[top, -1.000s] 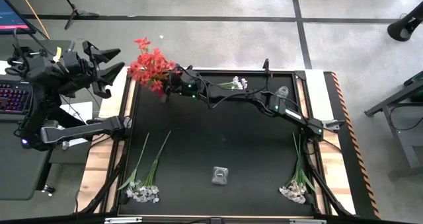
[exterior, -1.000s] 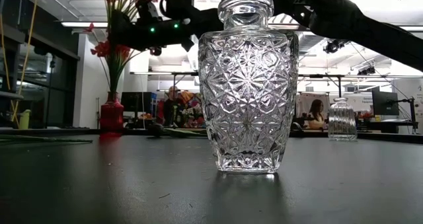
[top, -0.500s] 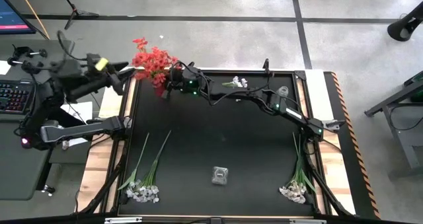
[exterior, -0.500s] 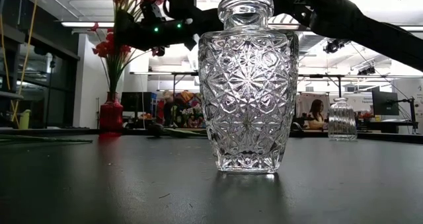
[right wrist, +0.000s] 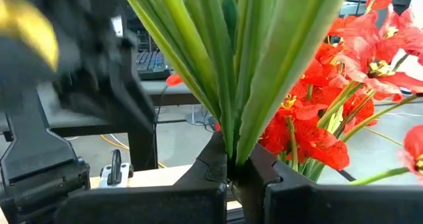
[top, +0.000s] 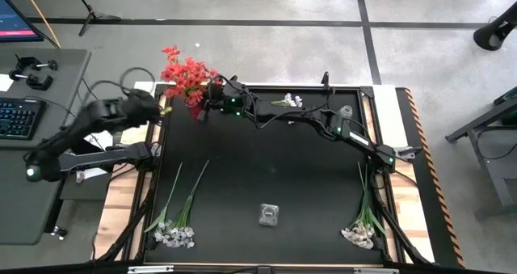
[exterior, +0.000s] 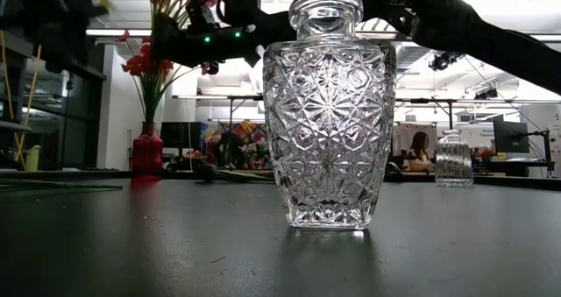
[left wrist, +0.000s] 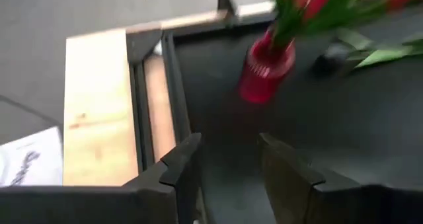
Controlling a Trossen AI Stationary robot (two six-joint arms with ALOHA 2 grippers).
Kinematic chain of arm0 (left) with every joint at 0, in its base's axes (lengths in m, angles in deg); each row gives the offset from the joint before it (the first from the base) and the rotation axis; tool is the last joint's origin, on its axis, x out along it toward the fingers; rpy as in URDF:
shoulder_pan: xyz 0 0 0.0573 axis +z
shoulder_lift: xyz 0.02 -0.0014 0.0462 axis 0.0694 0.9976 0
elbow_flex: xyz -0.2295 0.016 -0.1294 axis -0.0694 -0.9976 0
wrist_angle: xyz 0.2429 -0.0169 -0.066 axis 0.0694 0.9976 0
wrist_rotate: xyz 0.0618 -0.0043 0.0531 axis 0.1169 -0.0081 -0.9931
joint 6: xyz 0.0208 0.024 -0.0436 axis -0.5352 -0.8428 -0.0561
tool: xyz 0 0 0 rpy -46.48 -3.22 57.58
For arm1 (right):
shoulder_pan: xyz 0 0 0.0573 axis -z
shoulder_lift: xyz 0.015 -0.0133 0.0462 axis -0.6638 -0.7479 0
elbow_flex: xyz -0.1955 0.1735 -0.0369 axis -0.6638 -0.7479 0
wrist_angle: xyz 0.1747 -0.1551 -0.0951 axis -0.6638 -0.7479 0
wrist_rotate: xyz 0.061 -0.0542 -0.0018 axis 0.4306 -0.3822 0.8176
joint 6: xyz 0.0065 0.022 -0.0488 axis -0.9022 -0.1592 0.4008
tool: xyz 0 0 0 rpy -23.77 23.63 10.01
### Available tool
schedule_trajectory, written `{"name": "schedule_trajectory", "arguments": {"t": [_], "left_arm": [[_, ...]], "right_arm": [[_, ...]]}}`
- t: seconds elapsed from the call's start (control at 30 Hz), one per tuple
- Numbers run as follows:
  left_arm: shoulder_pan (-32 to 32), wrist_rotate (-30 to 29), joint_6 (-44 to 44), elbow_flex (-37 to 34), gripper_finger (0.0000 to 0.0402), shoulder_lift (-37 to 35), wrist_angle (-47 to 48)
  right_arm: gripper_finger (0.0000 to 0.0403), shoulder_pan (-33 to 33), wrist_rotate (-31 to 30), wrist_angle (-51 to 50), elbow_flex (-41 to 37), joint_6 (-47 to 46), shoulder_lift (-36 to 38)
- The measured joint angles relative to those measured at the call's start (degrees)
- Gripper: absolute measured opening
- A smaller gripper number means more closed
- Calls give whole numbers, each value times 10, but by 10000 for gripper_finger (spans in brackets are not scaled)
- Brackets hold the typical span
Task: Sort flowers into vase by color
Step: Put the orange flowers into the red vase
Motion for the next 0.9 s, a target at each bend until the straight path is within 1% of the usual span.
{"name": "schedule_trajectory", "arguments": {"t": [0.13, 0.23, 0.3, 0.33, 0.37, 0.47, 0.67, 0.9], "left_arm": [[6, 1, 0, -88, 112, 1, -45], [17, 4, -46, -143, 77, 1, -126], [37, 30, -87, -144, 38, 10, -153], [45, 28, -97, -143, 20, 11, -174], [53, 26, -107, -143, 10, 10, -192], [79, 14, -121, -143, 7, 15, -229], [144, 10, -129, -143, 1, 50, -242], [192, 27, -198, -143, 0, 124, -346]], "right_arm": [[0, 4, 0, 1, 0, -1, 1], [0, 4, 0, 1, 0, -1, 1], [0, 4, 5, 0, 0, -1, 1], [0, 4, 9, 0, 0, -1, 1], [0, 4, 9, 0, 0, -1, 1], [0, 4, 9, 0, 0, -1, 1], [0, 5, 10, -2, 0, -1, 1], [0, 8, 11, -19, 0, -7, 2]]}}
